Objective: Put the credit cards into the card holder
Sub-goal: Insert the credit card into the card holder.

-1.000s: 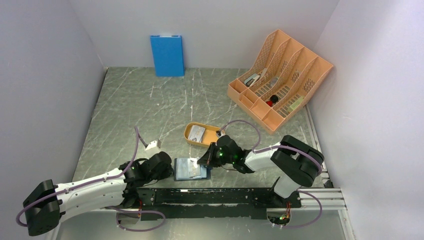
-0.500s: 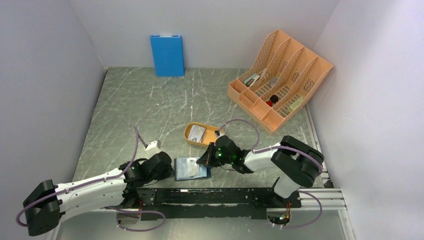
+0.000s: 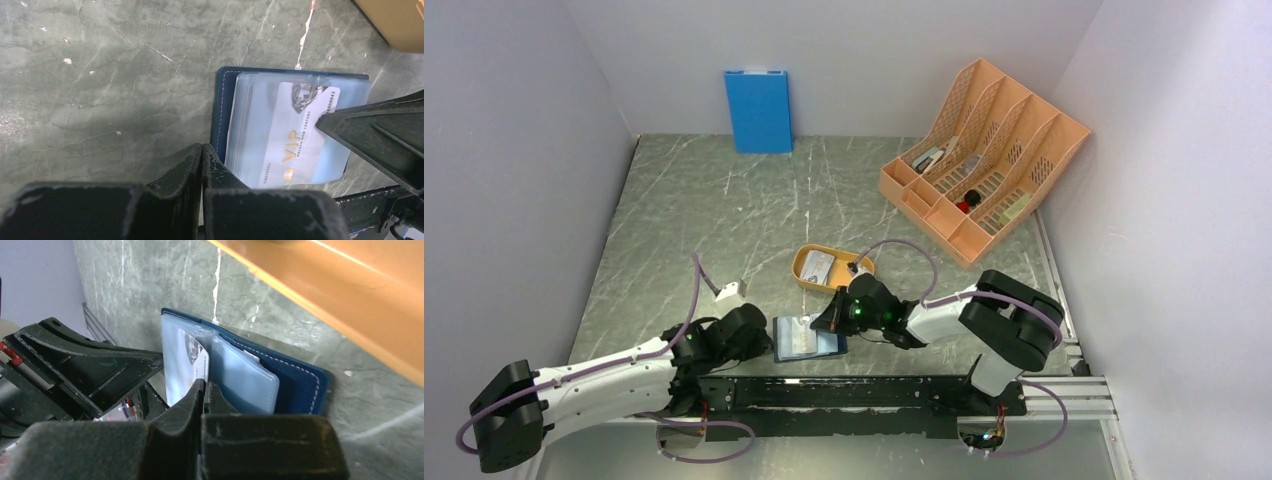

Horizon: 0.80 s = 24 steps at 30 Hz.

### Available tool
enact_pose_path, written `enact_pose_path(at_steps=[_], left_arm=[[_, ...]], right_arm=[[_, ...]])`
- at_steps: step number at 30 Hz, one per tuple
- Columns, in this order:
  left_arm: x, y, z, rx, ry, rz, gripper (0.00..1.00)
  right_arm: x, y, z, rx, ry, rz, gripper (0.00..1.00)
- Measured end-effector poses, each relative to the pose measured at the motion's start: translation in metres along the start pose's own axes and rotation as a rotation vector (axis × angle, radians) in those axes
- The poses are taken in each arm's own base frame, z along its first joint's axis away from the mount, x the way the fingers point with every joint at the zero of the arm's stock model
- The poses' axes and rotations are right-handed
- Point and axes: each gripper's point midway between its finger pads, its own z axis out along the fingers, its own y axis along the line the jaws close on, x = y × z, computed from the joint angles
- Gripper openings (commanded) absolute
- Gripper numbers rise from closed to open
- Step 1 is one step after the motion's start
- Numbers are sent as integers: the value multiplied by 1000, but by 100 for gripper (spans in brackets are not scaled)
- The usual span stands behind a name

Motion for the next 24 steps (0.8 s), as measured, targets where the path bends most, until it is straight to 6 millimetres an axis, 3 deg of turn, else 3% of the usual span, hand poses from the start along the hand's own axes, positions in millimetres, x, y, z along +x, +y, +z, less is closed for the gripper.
enact_pose_path(at_steps=[13,20,24], left_arm=[[0,-1,0,8,1,-3,8],[0,-1,0,11,0,-6,8],[1,-2,0,17,6,-9,7]], right_arm=[[9,16,9,-16,16,-25,0],[13,10,8,12,32,-22,33],[15,13,7,7,40,-19,39]])
